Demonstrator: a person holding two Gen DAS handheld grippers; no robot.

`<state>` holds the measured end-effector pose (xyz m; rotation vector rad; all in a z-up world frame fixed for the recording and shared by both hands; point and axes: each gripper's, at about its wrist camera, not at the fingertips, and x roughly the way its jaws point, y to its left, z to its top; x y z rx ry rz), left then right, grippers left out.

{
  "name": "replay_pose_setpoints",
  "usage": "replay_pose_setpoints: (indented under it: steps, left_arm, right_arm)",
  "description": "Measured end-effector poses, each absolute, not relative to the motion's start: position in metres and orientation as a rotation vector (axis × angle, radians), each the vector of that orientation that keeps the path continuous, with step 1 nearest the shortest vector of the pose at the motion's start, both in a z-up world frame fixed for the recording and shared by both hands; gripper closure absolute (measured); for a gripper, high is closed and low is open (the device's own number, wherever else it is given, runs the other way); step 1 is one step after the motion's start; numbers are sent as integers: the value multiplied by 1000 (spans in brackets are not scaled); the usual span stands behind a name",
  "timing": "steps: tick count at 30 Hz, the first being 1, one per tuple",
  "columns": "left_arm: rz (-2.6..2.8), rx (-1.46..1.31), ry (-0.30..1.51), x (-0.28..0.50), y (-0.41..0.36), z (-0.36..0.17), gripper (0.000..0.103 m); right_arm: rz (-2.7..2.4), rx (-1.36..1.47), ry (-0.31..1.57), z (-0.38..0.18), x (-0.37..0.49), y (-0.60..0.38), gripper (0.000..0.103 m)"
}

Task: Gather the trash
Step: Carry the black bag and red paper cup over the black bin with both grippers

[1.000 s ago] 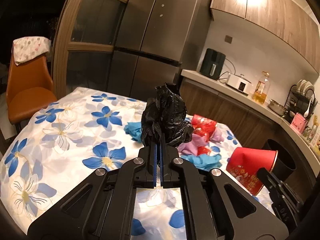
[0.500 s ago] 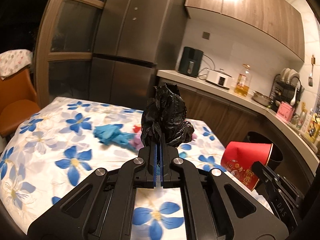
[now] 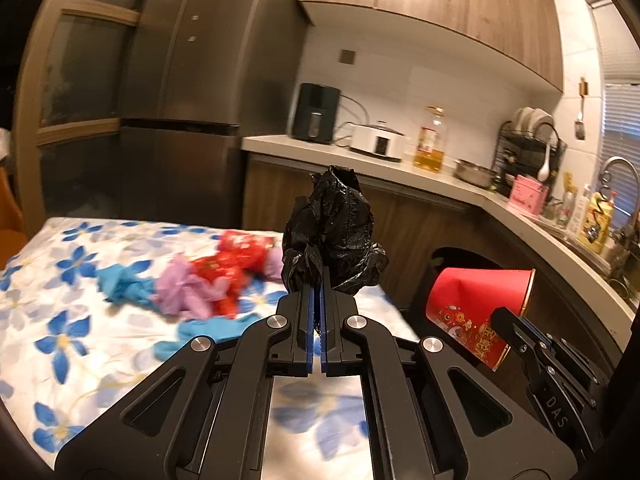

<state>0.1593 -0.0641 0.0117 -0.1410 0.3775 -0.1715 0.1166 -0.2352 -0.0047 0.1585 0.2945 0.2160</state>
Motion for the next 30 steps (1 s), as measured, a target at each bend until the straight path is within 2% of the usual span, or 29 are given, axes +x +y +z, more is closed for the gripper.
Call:
replay_pose_setpoints:
  steps: [21,30]
  left_arm:
    - [-425,-35,354,224,-219,18,102]
    - [-474,-4,362,246,-256,9,102]
  right_arm:
    - [-45,183,254,5,153,-351,100]
    - [-100,203,257,-1,168,-379,100]
